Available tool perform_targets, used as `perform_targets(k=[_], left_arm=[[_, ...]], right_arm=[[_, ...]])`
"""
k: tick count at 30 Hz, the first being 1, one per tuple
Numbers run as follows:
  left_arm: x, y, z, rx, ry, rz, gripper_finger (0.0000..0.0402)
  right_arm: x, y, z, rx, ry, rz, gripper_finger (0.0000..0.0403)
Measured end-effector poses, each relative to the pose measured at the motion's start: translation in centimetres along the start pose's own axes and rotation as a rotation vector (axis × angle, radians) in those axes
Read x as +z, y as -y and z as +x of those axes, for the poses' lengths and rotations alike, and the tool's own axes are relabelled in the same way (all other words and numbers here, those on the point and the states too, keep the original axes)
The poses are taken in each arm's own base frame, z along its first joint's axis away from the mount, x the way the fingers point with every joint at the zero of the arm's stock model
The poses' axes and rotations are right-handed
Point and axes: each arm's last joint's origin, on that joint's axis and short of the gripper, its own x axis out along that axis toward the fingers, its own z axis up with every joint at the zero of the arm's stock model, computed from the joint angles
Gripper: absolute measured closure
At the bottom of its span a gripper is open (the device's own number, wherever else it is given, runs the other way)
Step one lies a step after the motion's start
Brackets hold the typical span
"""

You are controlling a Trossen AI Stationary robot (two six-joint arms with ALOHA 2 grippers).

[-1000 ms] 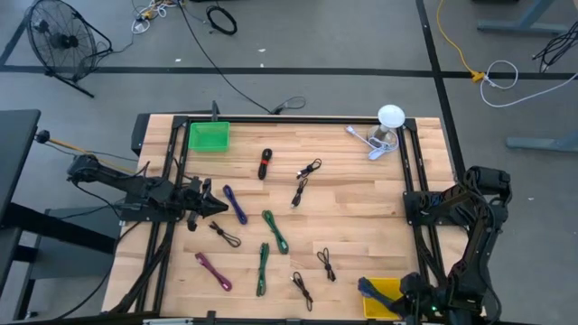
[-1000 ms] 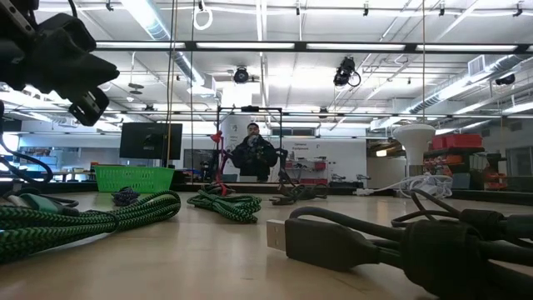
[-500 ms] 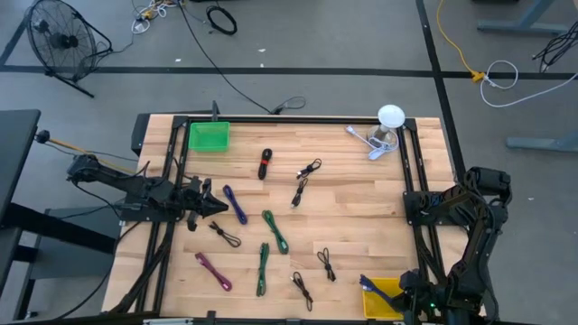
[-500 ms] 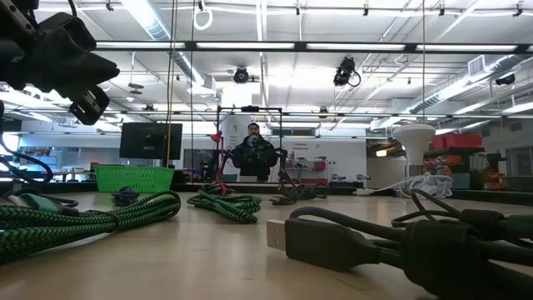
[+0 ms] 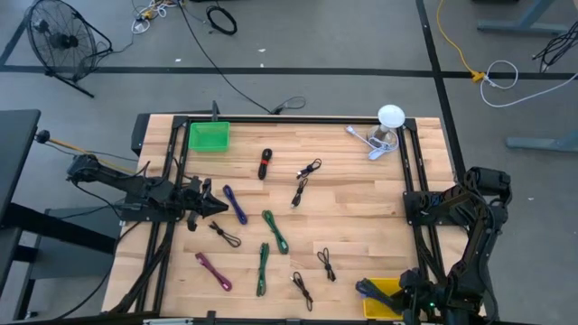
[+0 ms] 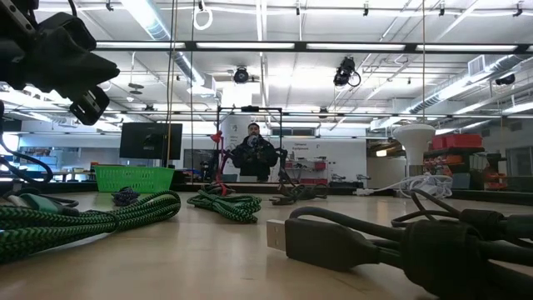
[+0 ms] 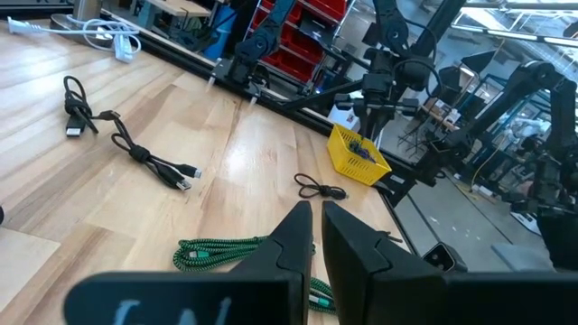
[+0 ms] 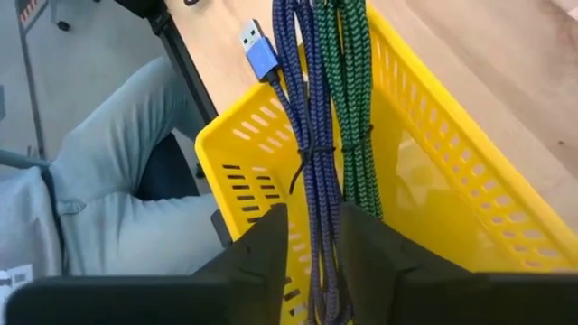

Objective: Pick & Place USB Port
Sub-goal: Put the blue charger cable into the yellow bin, then put the black charger cable into the green bin

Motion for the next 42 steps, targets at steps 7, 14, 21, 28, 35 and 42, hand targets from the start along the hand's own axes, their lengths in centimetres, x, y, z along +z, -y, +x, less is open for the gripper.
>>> perform_targets(k=[7, 14, 21, 28, 35, 42], left_arm=[[0.0, 0.0, 0.0, 0.000, 0.000, 0.000, 0.0369], [0.0, -0.1, 0.0, 0.025, 0.014, 0.000, 0.0369], [0.1, -0.1, 0.0, 0.036, 0.021, -0.014, 0.0369], [0.1, -0.1, 0.0, 0.046, 0.026, -0.018, 0.0369], [0.2, -0.1, 0.0, 0.048, 0.037, -0.019, 0.0369], [0.4, 0.1, 0.0, 0.031, 0.066, -0.021, 0.0369]], right_arm=[[0.8, -0.1, 0.4, 0.006, 0.097, -0.078, 0.0282], [4.7, -0.7, 2.4, -0.065, 0.249, -0.123, 0.0282], [11.3, -0.6, 3.7, -0.201, 0.311, -0.194, 0.0282], [17.8, 0.5, 4.1, -0.326, 0.325, -0.289, 0.0282], [23.9, 2.8, 5.2, -0.418, 0.271, -0.294, 0.0282], [29.8, 5.8, 6.0, -0.450, 0.286, -0.243, 0.0282]])
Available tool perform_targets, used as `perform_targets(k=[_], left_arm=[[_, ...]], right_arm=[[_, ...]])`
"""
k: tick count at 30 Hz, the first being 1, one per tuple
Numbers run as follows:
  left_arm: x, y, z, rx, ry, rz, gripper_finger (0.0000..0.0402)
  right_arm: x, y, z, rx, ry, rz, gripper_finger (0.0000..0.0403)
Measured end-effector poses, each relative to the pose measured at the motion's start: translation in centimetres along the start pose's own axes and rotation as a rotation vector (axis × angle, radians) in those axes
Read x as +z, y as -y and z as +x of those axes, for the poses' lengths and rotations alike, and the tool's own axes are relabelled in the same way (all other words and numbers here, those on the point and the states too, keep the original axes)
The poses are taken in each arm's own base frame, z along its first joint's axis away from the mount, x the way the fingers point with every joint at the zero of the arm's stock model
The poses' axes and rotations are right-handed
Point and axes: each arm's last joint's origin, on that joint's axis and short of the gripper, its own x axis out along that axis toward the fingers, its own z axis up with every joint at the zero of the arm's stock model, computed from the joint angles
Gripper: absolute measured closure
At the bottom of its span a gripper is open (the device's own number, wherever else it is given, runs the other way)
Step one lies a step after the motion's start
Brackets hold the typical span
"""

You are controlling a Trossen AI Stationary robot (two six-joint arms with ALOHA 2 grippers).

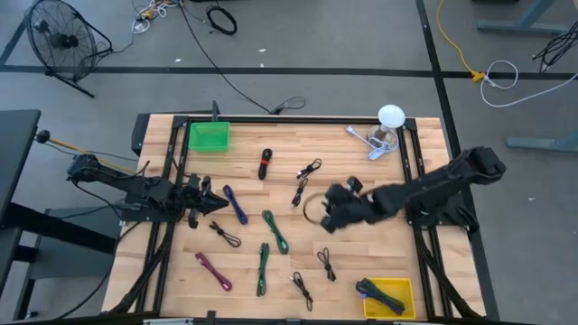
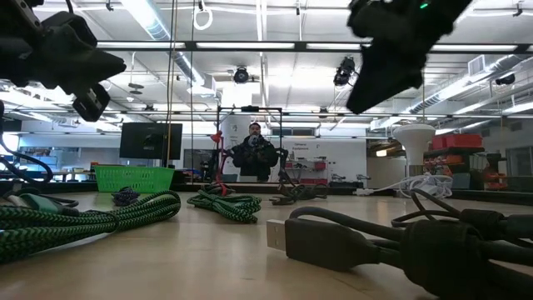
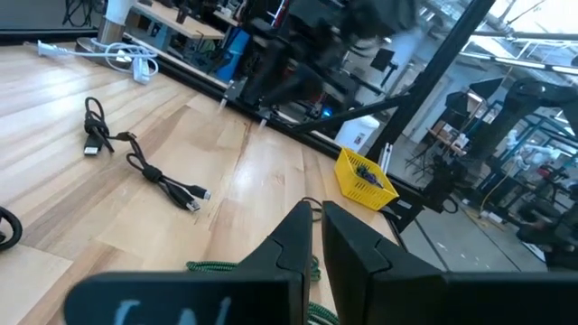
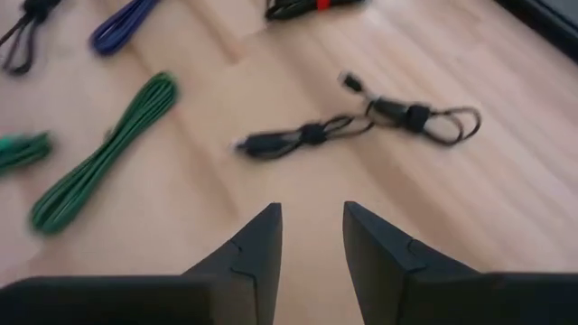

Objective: Pick & Place USB Port
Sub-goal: Put the black charger cable into the green bin

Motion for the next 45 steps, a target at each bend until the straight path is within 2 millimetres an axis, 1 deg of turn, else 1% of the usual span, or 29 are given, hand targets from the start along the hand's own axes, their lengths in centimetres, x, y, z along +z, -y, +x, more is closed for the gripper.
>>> perform_targets(k=[5, 10, 15, 21, 25, 28, 30, 33, 36, 40, 43, 45], left_arm=[[0.1, 0.0, 0.0, -0.003, 0.005, 0.012, 0.0369], [0.1, 0.0, 0.0, -0.004, 0.006, 0.011, 0.0369], [0.3, 0.2, 0.0, -0.017, 0.030, 0.021, 0.0369], [1.6, 0.9, -0.2, -0.082, 0.167, 0.086, 0.0369], [2.0, 1.1, -0.3, -0.083, 0.219, 0.164, 0.0369], [2.1, 0.9, -0.3, -0.040, 0.230, 0.212, 0.0369], [2.1, 0.9, -0.3, -0.019, 0.237, 0.230, 0.0369], [2.1, 0.8, -0.3, 0.002, 0.245, 0.235, 0.0369], [2.1, 0.8, -0.3, 0.018, 0.249, 0.234, 0.0369], [2.2, 0.7, -0.3, 0.055, 0.262, 0.230, 0.0369], [2.2, 0.6, -0.3, 0.076, 0.269, 0.228, 0.0369], [2.2, 0.6, -0.3, 0.080, 0.270, 0.229, 0.0369]], right_arm=[[2.6, 2.5, 2.0, 0.014, 0.008, 0.019, 0.0282], [4.4, 4.8, 3.4, 0.017, 0.027, 0.040, 0.0282], [5.6, 7.0, 4.7, 0.009, 0.026, 0.052, 0.0282], [6.8, 10.3, 5.8, -0.036, 0.028, 0.072, 0.0282], [7.4, 12.4, 6.7, -0.045, 0.026, 0.074, 0.0282], [7.5, 13.6, 8.2, -0.055, 0.015, 0.068, 0.0282], [7.4, 14.1, 9.7, -0.045, 0.008, 0.061, 0.0282], [6.9, 14.6, 12.0, -0.039, -0.025, 0.014, 0.0282], [6.4, 15.2, 13.6, -0.054, -0.051, 0.008, 0.0282], [5.2, 15.9, 14.9, -0.066, -0.142, 0.014, 0.0282], [4.3, 15.9, 15.9, -0.057, -0.203, -0.002, 0.0282], [4.0, 15.8, 16.3, -0.047, -0.214, -0.010, 0.0282]])
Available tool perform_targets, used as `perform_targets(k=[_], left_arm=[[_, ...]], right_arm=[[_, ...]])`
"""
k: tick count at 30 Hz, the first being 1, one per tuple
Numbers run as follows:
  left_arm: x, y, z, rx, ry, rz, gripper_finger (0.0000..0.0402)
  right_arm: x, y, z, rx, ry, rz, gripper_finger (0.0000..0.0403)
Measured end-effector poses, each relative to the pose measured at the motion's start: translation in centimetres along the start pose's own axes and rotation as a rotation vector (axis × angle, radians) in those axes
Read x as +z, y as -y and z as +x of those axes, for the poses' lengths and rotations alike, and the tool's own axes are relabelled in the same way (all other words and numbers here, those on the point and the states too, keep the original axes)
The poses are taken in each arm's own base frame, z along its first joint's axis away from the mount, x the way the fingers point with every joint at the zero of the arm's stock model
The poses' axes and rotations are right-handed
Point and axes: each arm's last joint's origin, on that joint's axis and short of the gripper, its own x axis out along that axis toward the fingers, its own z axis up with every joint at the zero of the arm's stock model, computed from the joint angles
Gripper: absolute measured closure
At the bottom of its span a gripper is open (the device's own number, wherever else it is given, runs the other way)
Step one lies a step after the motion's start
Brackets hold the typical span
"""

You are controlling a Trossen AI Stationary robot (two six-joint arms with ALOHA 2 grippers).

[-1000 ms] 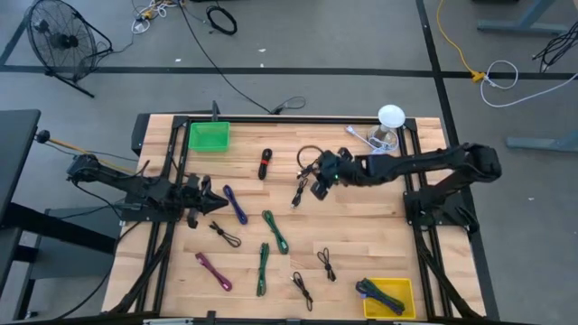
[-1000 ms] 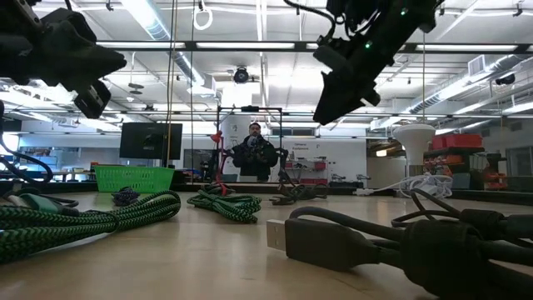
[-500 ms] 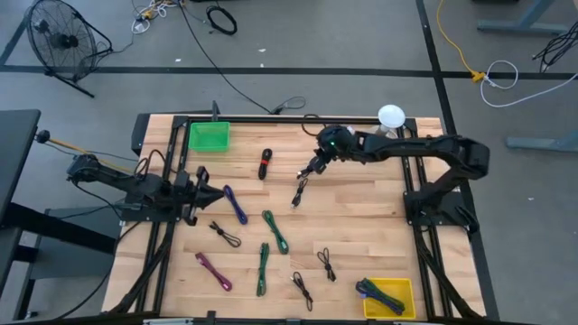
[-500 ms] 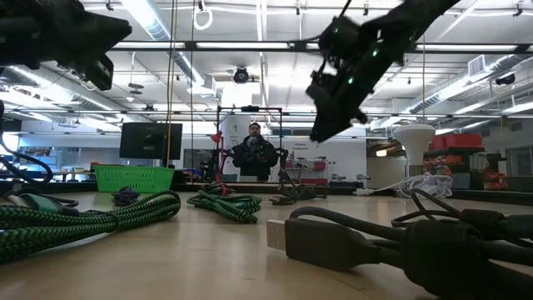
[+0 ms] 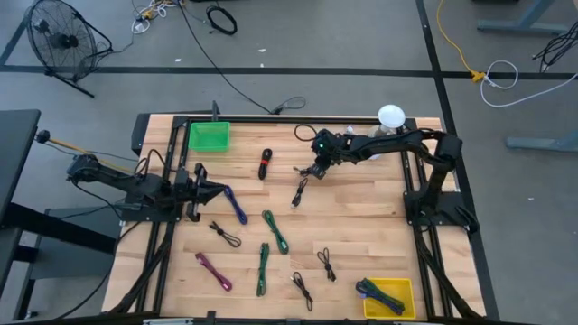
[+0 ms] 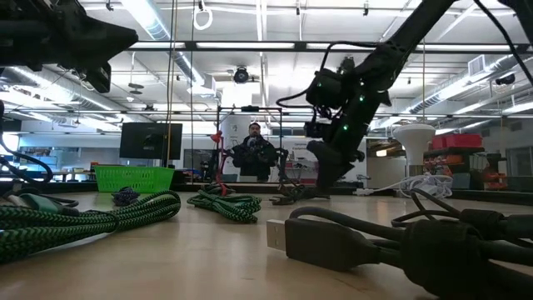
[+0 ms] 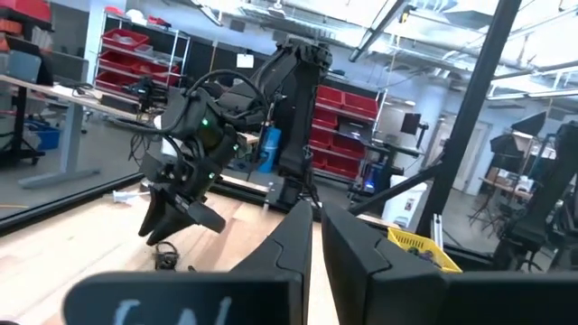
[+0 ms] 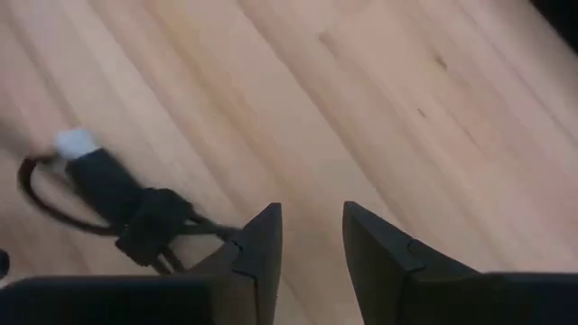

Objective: Pick & Place USB Port
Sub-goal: Put the black charger cable into the green bin

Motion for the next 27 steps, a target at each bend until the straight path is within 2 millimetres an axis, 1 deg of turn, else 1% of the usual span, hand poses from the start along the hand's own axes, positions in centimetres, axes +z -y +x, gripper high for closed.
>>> perform_targets(k=[7, 11, 17, 27], left_arm=[[0.0, 0.0, 0.0, 0.000, 0.000, 0.022, 0.0369], [0.0, 0.0, 0.0, 0.001, -0.001, 0.024, 0.0369], [-0.1, 0.0, 0.0, 0.002, -0.005, 0.026, 0.0369], [-0.1, 0.0, 0.0, 0.002, -0.006, 0.022, 0.0369]], right_arm=[[0.4, 0.2, 0.3, 0.025, 0.033, -0.017, 0.0282], [0.7, 0.5, 0.2, 0.106, 0.032, -0.005, 0.0282], [0.6, 0.1, 0.2, 0.210, 0.022, -0.008, 0.0282], [1.1, 0.8, 0.2, 0.227, 0.066, 0.007, 0.0282]])
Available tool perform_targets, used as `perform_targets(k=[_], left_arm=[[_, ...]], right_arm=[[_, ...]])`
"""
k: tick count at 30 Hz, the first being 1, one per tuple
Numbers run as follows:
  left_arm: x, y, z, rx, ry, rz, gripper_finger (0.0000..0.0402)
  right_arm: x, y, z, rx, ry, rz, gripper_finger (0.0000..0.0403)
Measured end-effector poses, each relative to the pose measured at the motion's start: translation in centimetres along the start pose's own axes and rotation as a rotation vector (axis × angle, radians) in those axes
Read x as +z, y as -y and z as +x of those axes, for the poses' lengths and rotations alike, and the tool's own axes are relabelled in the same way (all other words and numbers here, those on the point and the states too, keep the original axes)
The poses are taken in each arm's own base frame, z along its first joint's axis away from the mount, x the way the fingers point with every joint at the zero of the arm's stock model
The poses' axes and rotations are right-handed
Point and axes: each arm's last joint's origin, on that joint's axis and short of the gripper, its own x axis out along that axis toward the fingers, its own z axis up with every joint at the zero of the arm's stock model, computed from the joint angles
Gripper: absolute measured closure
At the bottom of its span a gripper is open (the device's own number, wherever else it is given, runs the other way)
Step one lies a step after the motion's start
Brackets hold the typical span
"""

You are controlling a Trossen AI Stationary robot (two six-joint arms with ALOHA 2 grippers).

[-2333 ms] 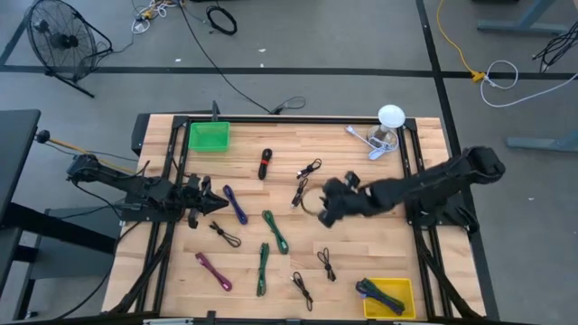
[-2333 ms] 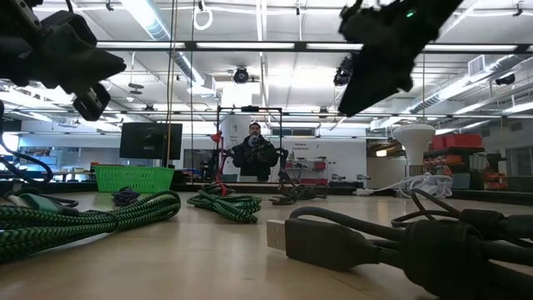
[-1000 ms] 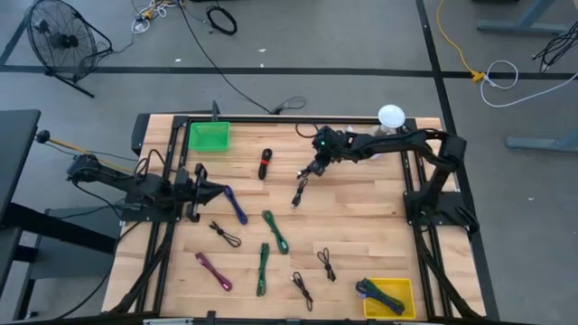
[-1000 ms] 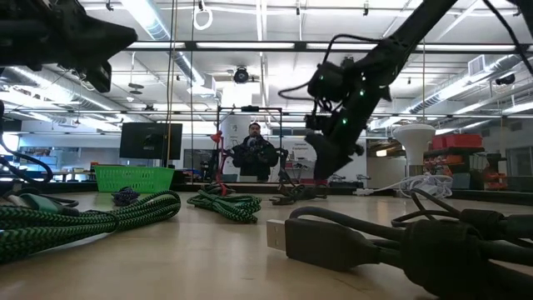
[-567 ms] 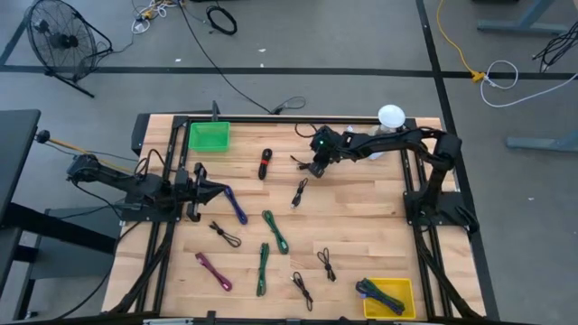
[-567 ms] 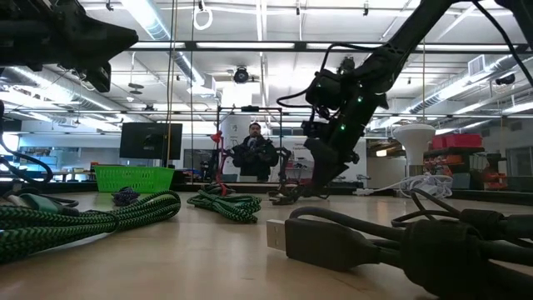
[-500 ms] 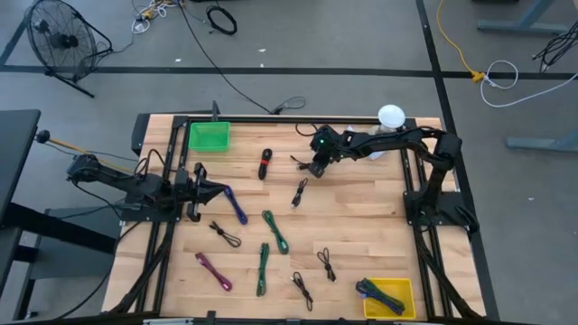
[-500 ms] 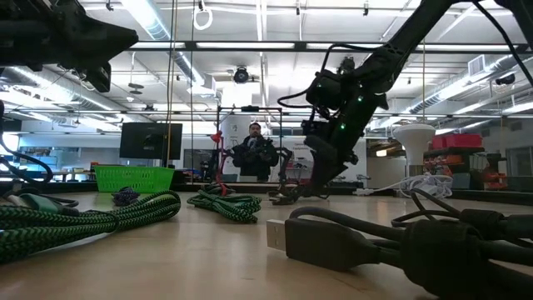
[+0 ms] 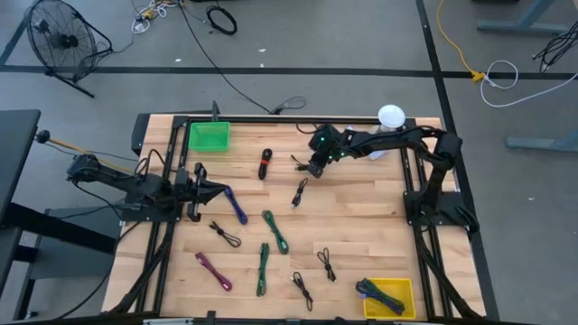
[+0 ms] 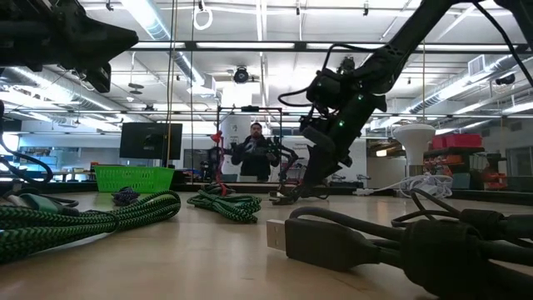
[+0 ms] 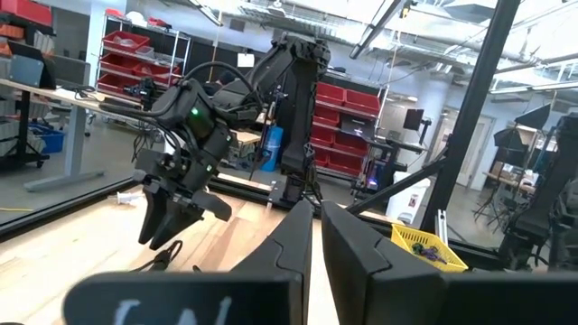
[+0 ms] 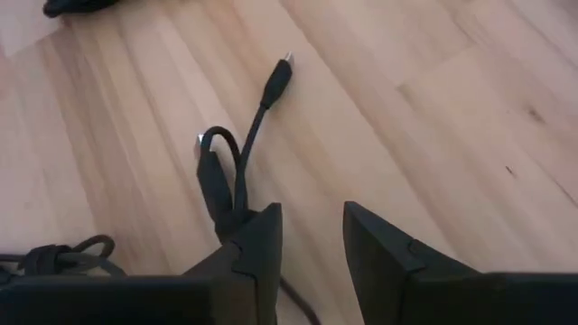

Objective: Pick & Place USB Port
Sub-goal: Put the black charger cable into the green bin

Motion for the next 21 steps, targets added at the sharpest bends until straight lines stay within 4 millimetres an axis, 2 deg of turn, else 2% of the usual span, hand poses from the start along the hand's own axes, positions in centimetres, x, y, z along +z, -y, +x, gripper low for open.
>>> perform_targets(k=[10, 17, 21], left_arm=[[0.0, 0.0, 0.0, 0.000, 0.000, 0.000, 0.0369], [0.0, 0.0, 0.0, 0.000, 0.000, 0.000, 0.0369], [0.0, 0.0, 0.0, 0.000, 0.000, 0.000, 0.0369]], right_arm=[[-0.1, -0.2, -0.1, 0.172, -0.024, 0.012, 0.0282], [-0.3, -0.6, -0.1, 0.176, -0.038, 0.000, 0.0282], [-0.9, -1.0, 0.0, 0.113, -0.099, -0.028, 0.0282]])
